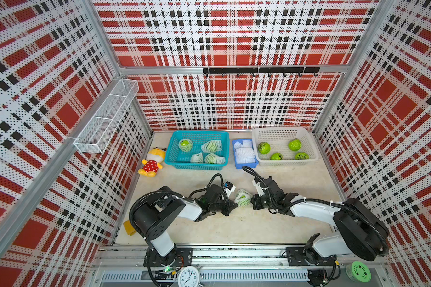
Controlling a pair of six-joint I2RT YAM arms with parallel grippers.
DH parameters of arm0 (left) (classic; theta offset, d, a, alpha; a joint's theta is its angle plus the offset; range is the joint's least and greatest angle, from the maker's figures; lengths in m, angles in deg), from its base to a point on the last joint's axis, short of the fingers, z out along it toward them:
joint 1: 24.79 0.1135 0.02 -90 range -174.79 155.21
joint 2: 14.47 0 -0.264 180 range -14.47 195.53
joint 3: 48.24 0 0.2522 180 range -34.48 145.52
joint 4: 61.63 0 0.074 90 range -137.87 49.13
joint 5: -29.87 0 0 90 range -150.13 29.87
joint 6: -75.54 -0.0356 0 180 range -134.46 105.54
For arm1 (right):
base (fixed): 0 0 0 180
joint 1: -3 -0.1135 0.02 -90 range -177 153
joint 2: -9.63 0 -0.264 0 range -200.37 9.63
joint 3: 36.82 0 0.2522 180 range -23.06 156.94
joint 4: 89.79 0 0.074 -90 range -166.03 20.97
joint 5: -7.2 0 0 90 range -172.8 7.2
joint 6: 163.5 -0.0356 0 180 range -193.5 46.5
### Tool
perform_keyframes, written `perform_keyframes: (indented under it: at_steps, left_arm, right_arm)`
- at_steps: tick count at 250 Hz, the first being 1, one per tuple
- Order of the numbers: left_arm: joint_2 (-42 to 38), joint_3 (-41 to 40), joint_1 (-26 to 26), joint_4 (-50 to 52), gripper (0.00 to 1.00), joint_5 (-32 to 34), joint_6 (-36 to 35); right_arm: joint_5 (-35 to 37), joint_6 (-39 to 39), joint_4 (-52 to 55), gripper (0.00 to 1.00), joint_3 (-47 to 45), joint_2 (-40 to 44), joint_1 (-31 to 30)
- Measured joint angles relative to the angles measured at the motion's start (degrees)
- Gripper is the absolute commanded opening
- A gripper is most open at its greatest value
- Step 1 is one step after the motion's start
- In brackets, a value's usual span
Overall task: Sleeve custard apples in foam nets
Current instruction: Put on the foam net on the custard apple.
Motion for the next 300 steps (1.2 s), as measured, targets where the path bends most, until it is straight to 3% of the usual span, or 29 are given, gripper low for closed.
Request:
perform_keyframes:
  at_steps: [279, 284, 293, 300]
  left_arm:
    - [0.81, 2.89, 4.15, 4.52, 0.00, -3.43, 0.33]
    - [0.70, 2.89, 4.20, 4.66, 0.06, -3.28, 0.35]
    - [0.46, 2.89, 4.24, 4.90, 0.26, -2.84, 0.33]
    - [0.31, 2.89, 4.28, 4.98, 0.30, -2.58, 0.31]
  right_arm:
    - [-2.97, 5.35, 0.37, 0.00, 6.25, -7.80, 5.44]
    - [-3.06, 5.38, 0.39, 0.00, 6.40, -7.91, 5.49]
    - [-3.10, 5.42, 0.44, 0.00, 6.67, -8.11, 5.49]
    - [-3.17, 5.53, 0.52, 0.00, 6.91, -8.31, 5.49]
